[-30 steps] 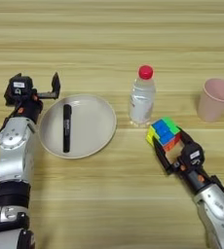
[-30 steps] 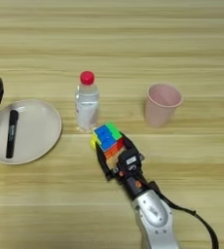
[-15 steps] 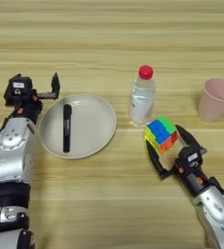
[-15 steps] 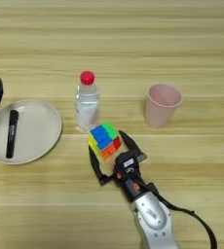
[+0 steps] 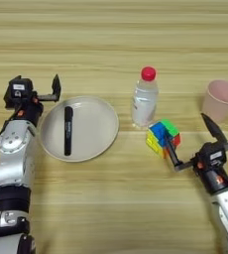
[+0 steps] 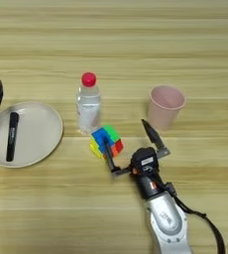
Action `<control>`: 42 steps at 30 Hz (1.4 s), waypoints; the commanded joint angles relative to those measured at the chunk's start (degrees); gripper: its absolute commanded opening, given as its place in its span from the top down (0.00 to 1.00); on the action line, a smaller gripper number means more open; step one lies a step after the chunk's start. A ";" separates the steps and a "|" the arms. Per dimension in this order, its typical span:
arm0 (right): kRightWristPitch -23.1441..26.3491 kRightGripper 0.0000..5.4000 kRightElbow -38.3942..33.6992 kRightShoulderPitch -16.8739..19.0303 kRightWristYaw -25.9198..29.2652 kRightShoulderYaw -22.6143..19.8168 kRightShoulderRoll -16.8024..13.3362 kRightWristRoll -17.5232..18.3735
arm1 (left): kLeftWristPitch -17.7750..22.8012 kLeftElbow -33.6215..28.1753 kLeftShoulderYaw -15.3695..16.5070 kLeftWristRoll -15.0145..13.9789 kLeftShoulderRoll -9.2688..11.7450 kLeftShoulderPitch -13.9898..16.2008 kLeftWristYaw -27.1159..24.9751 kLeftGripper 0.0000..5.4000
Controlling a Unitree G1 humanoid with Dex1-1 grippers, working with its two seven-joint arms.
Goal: Move the objects on the table
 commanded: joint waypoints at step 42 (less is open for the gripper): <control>10.49 0.00 13.81 -10.58 -6.13 -10.26 -1.99 4.59 | -0.67 0.95 -0.53 0.16 -0.06 -0.51 -0.17 0.00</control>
